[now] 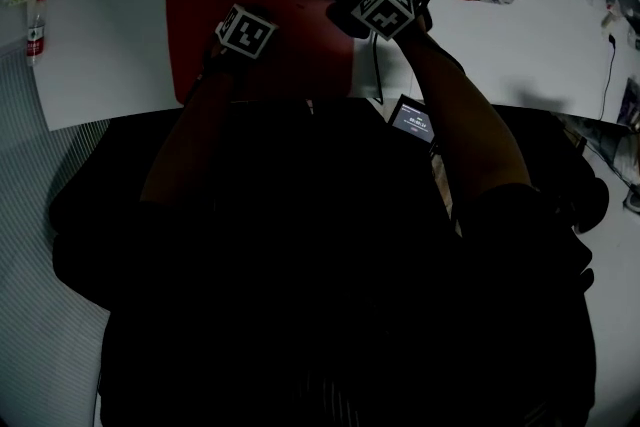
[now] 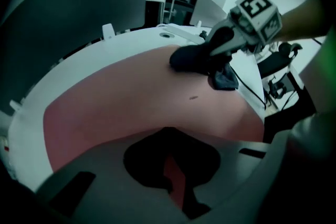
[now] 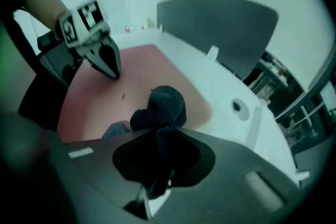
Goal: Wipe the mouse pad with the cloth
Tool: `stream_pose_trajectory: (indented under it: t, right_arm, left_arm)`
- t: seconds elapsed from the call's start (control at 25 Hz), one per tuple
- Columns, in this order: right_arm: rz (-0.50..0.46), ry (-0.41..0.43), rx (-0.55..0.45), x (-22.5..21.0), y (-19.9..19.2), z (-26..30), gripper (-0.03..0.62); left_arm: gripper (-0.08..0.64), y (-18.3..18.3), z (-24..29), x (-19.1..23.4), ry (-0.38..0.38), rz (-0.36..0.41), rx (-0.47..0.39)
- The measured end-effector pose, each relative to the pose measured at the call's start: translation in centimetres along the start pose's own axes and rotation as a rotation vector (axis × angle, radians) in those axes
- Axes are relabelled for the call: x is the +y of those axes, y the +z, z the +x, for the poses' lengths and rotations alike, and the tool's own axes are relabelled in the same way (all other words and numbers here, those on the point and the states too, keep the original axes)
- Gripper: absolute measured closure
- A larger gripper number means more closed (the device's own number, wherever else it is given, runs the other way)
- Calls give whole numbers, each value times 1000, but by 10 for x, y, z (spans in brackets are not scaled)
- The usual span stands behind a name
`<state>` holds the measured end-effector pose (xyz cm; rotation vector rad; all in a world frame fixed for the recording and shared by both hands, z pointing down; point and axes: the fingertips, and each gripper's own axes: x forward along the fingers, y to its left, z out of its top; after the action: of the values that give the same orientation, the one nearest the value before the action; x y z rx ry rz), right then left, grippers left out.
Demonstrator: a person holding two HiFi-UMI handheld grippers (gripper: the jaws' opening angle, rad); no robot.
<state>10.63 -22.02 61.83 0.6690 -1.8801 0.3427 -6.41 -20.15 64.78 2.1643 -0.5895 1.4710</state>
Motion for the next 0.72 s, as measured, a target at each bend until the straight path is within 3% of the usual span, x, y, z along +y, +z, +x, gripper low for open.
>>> stream_pose_trajectory:
  t: [0.12, 0.2, 0.28, 0.36, 0.56, 0.72]
  right_arm:
    - [122, 6, -181, -4, 9, -40, 555]
    - [220, 36, -321, -7, 19, -84, 555]
    - [290, 59, -445, -12, 30, -131, 555]
    - [343, 54, -537, -17, 37, -176, 555]
    - [418, 9, -714, -33, 48, -269, 555]
    - [442, -2, -870, -25, 69, -336, 555]
  left_arm:
    - [552, -1, -9, 1, 30, 58, 18]
    - [552, 14, -25, 0, 25, -14, -50]
    - [552, 44, -51, -9, -27, -128, -182]
    - [552, 81, -89, -24, -86, -186, -333]
    - [554, 172, -206, -60, -152, -131, -664]
    - [552, 226, -294, -101, -180, -36, -912]
